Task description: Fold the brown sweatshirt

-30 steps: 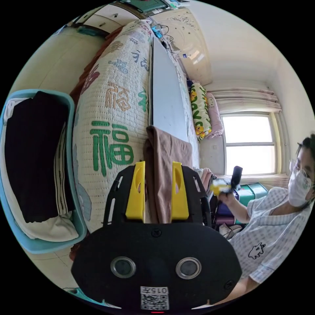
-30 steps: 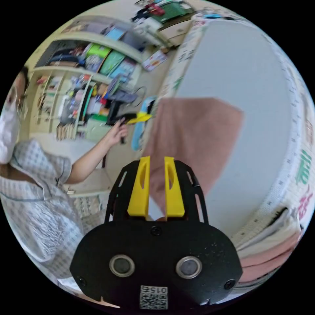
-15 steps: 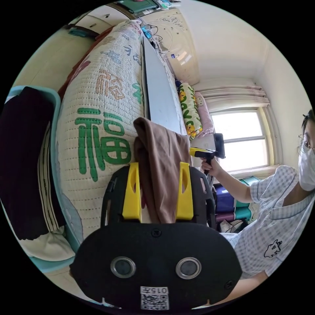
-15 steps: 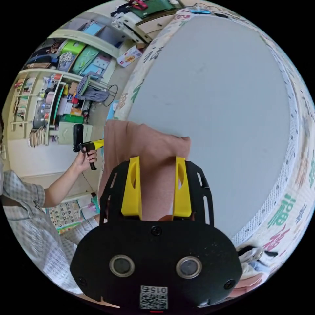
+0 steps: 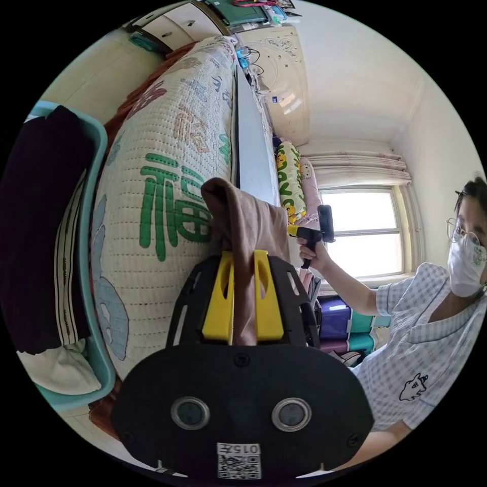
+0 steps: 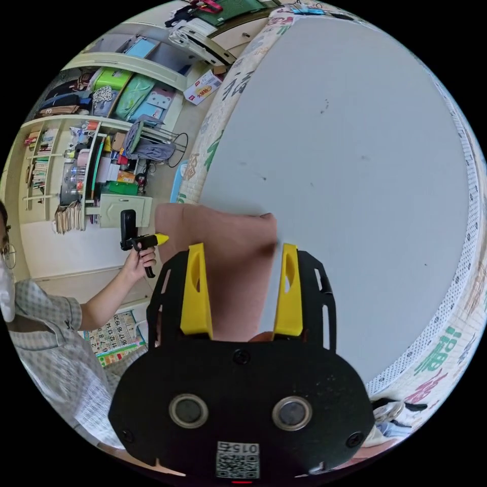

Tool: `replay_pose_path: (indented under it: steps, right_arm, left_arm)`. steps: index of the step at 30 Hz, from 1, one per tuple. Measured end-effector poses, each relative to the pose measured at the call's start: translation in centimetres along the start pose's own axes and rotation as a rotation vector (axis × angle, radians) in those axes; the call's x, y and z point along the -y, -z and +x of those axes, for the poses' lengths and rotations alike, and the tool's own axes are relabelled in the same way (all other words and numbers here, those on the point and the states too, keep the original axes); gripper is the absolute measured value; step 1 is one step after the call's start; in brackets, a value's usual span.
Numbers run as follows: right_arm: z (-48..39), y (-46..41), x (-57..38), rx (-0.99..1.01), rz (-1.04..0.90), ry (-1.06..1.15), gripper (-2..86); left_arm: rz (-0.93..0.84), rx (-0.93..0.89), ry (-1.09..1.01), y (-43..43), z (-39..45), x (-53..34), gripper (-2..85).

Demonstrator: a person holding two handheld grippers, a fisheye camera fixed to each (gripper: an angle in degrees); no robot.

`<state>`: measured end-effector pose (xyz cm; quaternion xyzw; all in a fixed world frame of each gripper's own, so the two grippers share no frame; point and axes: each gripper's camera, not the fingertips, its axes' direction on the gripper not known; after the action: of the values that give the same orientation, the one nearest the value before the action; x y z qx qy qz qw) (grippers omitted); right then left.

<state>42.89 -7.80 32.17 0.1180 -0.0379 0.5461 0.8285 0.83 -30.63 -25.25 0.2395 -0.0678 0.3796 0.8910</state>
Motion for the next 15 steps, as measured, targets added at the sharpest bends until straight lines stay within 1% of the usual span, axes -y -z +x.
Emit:
replay_pose_path:
  steps: [3,6,10,14,15]
  right_arm:
    - [1.4,-1.9,-1.0,-0.013,-0.010,-0.021,15.0]
    - [2.0,-1.8,-3.8,0.021,0.062,-0.015,10.5]
    - [1.8,1.1,-12.1,0.090,0.301,0.041,8.5]
    - [4.1,5.0,-22.6,0.190,0.566,0.040,8.2]
    - [4.4,5.6,-24.0,0.191,0.598,0.047,8.2]
  left_arm:
    - [-0.003,0.012,-0.040,-0.5,0.7,-1.3,5.7]
    - [-0.023,0.055,-0.088,-1.2,2.6,-2.5,5.5]
    - [-0.040,0.159,-0.254,-2.5,8.9,-4.3,5.2]
    - [-0.035,0.190,-0.473,-4.9,17.1,-5.8,5.2]
    - [-0.036,0.194,-0.504,-5.4,18.3,-6.0,5.2]
